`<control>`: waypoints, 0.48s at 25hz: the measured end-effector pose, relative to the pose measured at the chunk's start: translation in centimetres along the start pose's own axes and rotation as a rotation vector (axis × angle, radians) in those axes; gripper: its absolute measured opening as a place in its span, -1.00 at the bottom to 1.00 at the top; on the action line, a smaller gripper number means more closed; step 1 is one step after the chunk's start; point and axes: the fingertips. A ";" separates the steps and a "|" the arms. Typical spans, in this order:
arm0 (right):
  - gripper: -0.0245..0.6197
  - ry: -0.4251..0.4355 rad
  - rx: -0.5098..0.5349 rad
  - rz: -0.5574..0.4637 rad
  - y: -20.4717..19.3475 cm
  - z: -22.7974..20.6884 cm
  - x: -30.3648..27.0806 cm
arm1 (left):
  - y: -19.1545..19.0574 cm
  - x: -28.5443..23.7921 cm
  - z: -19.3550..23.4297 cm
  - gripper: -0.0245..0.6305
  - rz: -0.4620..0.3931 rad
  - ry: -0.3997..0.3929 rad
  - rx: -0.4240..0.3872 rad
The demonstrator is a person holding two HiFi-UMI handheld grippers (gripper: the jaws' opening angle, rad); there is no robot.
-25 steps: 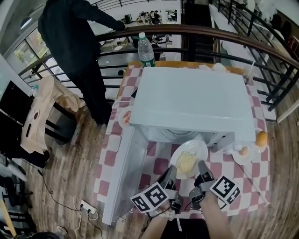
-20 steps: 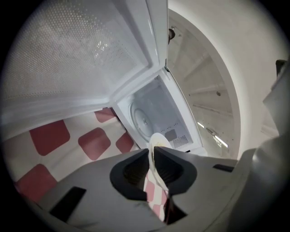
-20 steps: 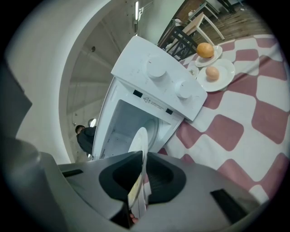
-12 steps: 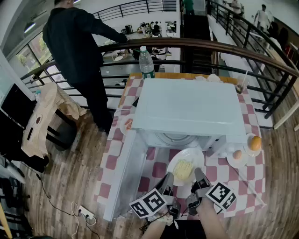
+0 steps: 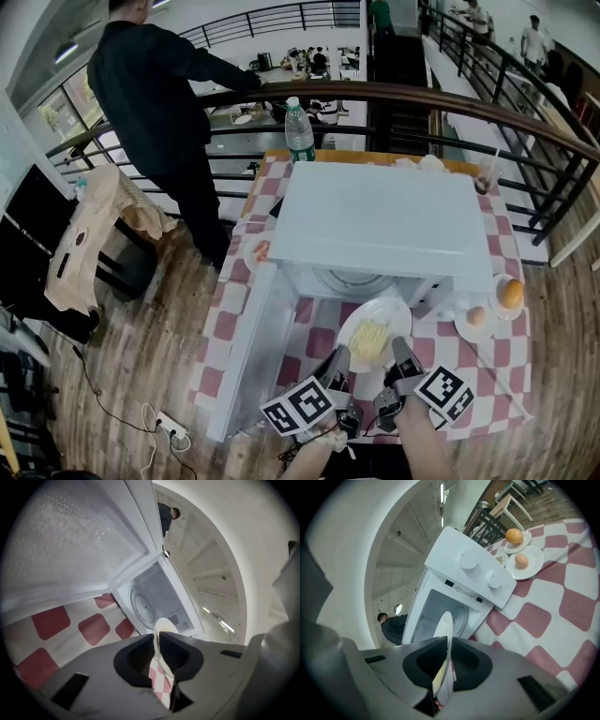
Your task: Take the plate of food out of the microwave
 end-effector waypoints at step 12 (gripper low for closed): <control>-0.84 -0.014 -0.017 -0.001 -0.2 -0.5 0.1 | -0.1 -0.1 0.1 -0.77 0.006 0.007 -0.002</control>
Point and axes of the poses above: the fingertips, and each gripper's own axes: x backward along the fingers, z to its left, y out of its top, and after that the axes turned 8 degrees about z, right-handed
